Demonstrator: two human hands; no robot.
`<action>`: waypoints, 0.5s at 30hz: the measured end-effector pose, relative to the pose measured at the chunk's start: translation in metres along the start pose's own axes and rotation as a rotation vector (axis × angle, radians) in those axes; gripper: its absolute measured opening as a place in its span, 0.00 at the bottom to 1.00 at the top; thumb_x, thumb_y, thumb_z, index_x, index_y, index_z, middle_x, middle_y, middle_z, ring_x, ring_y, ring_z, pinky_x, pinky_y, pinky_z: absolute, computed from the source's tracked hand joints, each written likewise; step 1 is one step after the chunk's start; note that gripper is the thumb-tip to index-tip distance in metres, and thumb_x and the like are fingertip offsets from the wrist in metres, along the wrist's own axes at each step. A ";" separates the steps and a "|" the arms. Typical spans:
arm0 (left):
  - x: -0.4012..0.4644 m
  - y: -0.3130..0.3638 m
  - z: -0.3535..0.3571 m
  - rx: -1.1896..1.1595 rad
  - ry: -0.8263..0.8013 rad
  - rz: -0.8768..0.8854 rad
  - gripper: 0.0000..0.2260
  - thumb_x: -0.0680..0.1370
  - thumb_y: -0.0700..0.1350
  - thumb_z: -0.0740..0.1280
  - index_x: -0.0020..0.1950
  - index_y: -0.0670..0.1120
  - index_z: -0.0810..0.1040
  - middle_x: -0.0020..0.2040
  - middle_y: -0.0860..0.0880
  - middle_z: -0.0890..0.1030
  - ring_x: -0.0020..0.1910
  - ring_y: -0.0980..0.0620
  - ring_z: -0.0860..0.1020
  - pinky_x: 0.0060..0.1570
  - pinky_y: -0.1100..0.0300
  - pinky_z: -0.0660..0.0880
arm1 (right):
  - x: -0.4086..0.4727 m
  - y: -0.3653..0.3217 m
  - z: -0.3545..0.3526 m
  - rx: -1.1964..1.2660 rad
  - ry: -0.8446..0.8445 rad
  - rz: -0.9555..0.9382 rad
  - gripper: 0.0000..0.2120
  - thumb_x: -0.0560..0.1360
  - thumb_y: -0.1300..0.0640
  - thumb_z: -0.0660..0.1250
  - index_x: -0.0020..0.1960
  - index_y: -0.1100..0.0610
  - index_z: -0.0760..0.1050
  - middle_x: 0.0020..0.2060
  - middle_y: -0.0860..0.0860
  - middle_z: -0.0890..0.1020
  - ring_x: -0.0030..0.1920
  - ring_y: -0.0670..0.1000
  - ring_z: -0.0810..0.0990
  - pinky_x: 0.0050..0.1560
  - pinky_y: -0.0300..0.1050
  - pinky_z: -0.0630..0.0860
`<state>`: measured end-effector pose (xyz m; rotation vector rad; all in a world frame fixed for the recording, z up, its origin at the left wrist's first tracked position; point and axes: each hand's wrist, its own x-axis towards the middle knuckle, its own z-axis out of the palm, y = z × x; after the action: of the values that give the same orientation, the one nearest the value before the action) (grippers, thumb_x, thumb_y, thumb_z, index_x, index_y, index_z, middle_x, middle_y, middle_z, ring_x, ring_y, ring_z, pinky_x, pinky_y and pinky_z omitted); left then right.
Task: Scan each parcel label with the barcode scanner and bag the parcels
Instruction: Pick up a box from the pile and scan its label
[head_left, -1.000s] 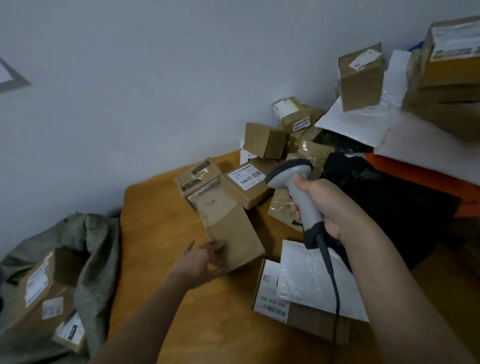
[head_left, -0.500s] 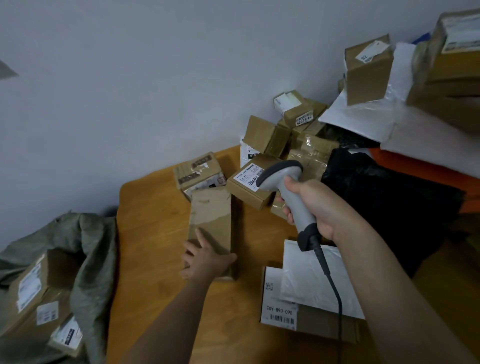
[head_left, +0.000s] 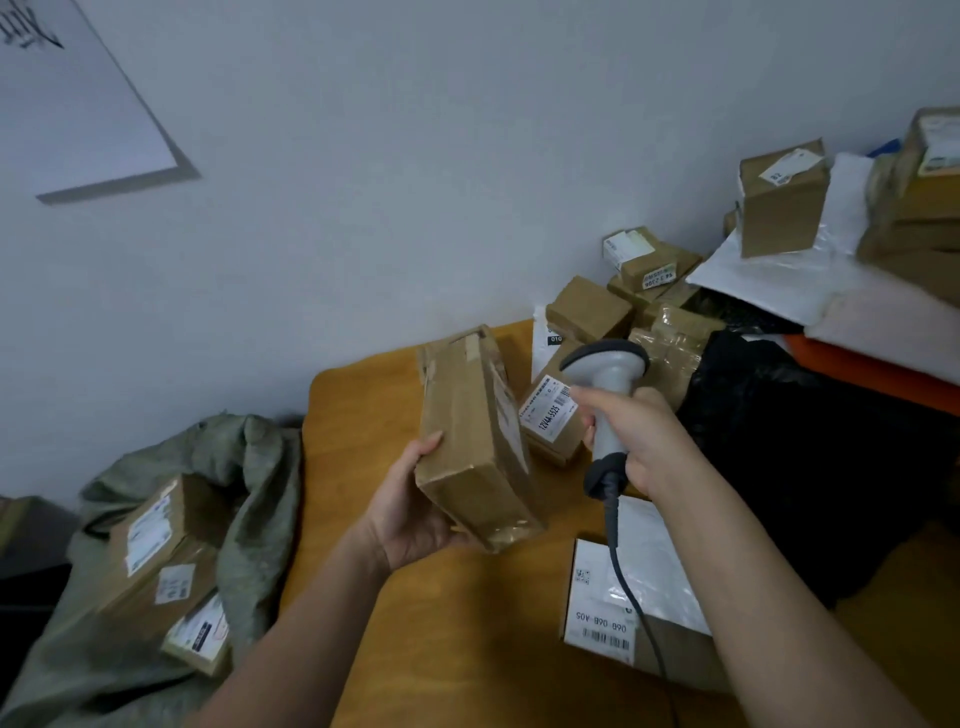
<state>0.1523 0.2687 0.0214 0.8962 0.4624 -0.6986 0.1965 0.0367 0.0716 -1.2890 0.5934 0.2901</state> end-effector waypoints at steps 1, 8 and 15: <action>-0.004 -0.001 0.003 -0.077 -0.097 0.019 0.29 0.76 0.60 0.61 0.73 0.45 0.68 0.66 0.35 0.74 0.61 0.34 0.75 0.58 0.31 0.70 | -0.003 0.003 0.001 -0.033 0.013 -0.015 0.10 0.73 0.63 0.73 0.52 0.65 0.77 0.37 0.56 0.80 0.31 0.47 0.77 0.30 0.38 0.75; -0.022 -0.001 0.026 -0.174 -0.254 0.121 0.26 0.79 0.52 0.55 0.75 0.43 0.65 0.69 0.34 0.71 0.63 0.33 0.74 0.59 0.35 0.71 | -0.026 0.008 -0.002 -0.390 -0.045 -0.137 0.30 0.62 0.52 0.83 0.57 0.57 0.72 0.51 0.54 0.80 0.51 0.54 0.81 0.52 0.54 0.80; -0.024 0.012 0.049 0.152 0.032 0.206 0.36 0.70 0.68 0.68 0.68 0.44 0.75 0.65 0.38 0.77 0.62 0.39 0.77 0.61 0.40 0.74 | -0.043 0.001 -0.008 -0.490 0.011 -0.303 0.37 0.61 0.56 0.83 0.64 0.53 0.70 0.55 0.50 0.78 0.56 0.52 0.77 0.55 0.50 0.76</action>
<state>0.1480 0.2416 0.0700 1.0832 0.3422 -0.5360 0.1586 0.0340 0.0942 -1.8300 0.3348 0.1802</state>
